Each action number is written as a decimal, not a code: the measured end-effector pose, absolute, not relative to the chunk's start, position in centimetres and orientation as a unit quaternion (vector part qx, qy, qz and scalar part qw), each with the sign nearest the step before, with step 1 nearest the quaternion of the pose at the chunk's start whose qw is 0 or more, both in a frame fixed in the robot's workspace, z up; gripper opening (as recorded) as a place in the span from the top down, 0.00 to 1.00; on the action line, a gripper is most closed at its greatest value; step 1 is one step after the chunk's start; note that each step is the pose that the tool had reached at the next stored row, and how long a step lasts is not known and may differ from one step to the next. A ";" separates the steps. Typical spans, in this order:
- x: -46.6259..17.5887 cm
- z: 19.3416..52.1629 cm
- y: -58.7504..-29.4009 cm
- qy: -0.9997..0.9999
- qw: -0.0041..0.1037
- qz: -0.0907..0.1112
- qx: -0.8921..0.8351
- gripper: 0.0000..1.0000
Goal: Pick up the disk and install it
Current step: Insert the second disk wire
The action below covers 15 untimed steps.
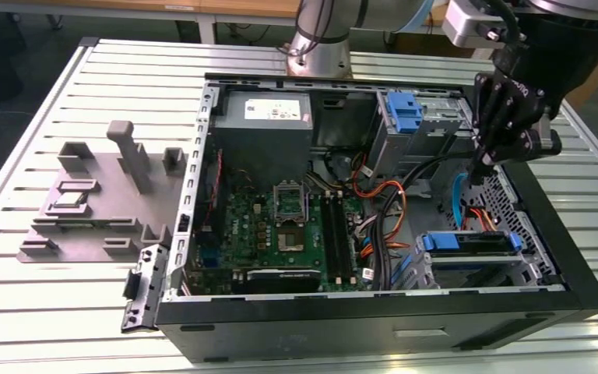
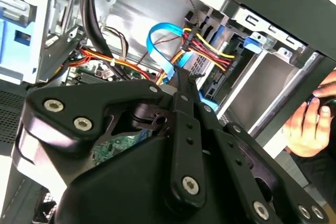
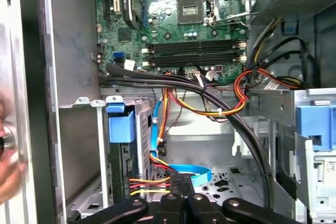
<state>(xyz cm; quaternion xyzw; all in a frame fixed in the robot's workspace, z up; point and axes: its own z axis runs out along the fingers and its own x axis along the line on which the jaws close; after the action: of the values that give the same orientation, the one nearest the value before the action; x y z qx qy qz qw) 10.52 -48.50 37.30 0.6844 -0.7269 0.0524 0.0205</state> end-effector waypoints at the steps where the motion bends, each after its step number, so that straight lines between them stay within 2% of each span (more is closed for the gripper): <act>1: 10.5 37.2 -48.5 -0.727 0.021 0.053 0.684 0.90; 7: 10.5 37.1 -48.4 -0.727 0.022 0.054 0.684 0.89; 9: 10.5 37.1 -48.4 -0.727 0.022 0.054 0.684 0.77; 11: 10.5 37.1 -48.4 -0.727 0.022 0.054 0.684 0.77; 12: 10.5 37.1 -48.3 -0.727 0.022 0.054 0.684 0.70; 15: 10.5 37.2 -48.3 -0.727 0.021 0.053 0.684 0.70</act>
<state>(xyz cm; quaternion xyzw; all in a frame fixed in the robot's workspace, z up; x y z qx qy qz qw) 10.54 -48.35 37.19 0.6844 -0.7268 0.0534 0.0214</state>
